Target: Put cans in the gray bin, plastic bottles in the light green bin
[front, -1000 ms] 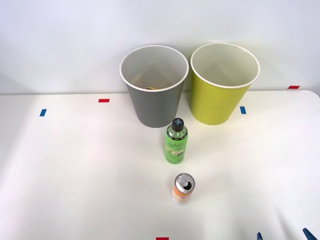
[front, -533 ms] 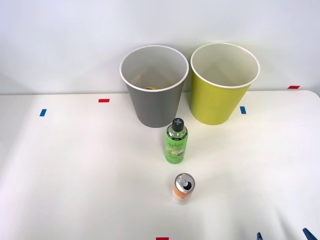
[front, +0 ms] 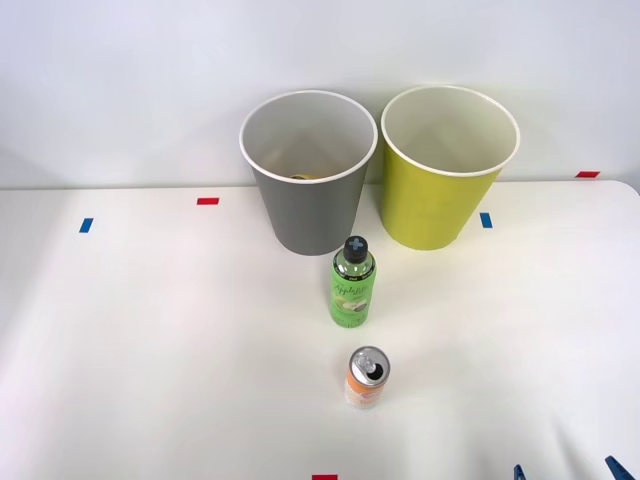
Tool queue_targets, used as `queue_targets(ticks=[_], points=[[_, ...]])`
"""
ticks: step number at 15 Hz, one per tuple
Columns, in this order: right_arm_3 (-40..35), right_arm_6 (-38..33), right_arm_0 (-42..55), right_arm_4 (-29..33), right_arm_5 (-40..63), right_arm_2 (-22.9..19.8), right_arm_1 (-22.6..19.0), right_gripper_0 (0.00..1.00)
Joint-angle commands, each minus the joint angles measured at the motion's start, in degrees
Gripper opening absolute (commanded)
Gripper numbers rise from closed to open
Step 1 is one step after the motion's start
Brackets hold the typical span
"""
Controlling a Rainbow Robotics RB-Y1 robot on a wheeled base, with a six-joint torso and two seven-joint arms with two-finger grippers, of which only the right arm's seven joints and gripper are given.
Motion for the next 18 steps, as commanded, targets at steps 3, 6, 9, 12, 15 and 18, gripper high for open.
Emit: queue_targets(ticks=[3, 6, 9, 12, 15, 18], points=[[0.0, 0.0, 0.0, 0.0, 0.0, 0.0, 0.0, 0.98], [0.0, 0.0, 0.0, 0.0, 0.0, 0.0, 0.0, 0.98], [0.0, 0.0, 0.0, 0.0, 0.0, 0.0, 0.0, 0.98], [0.0, 0.0, 0.0, 0.0, 0.0, 0.0, 0.0, 0.98], [0.0, 0.0, 0.0, 0.0, 0.0, 0.0, 0.0, 0.98], [0.0, 0.0, 0.0, 0.0, 0.0, 0.0, 0.0, 0.98]])
